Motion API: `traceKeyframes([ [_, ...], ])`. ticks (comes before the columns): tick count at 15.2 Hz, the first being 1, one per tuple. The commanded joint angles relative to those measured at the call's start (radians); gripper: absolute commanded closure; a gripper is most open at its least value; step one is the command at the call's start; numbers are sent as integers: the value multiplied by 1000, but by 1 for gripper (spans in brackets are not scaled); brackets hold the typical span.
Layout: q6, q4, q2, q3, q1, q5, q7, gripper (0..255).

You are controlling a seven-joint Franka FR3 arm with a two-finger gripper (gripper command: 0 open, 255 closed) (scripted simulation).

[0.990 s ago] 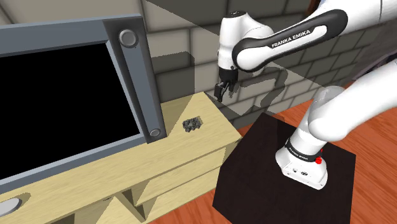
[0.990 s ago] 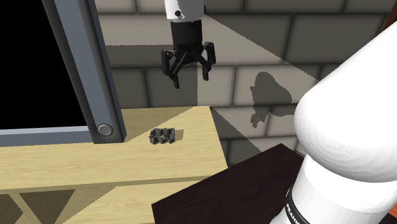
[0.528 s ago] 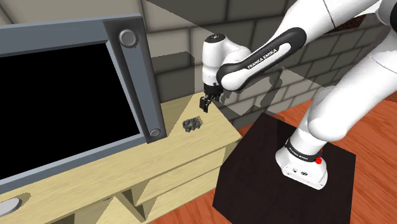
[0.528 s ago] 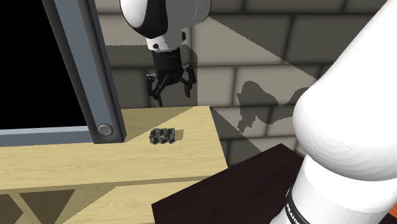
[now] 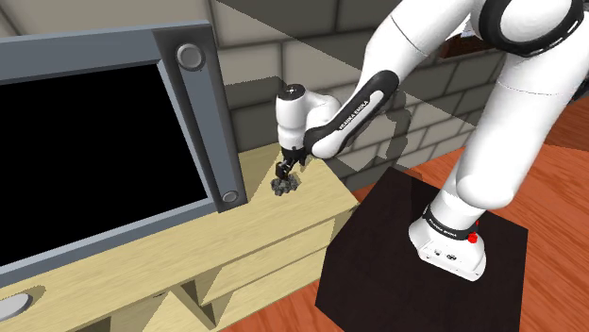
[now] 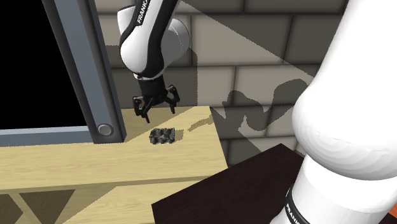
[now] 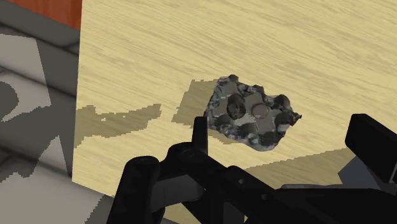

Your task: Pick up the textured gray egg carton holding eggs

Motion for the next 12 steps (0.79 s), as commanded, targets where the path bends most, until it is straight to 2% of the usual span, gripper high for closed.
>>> traceKeyframes([
  [1, 32, 60, 100, -17, 17, -86, 78, 0],
  [7, 70, 258, 347, -96, 113, -244, 237, 0],
  [12, 103, 275, 399, -121, 132, -276, 269, 0],
])
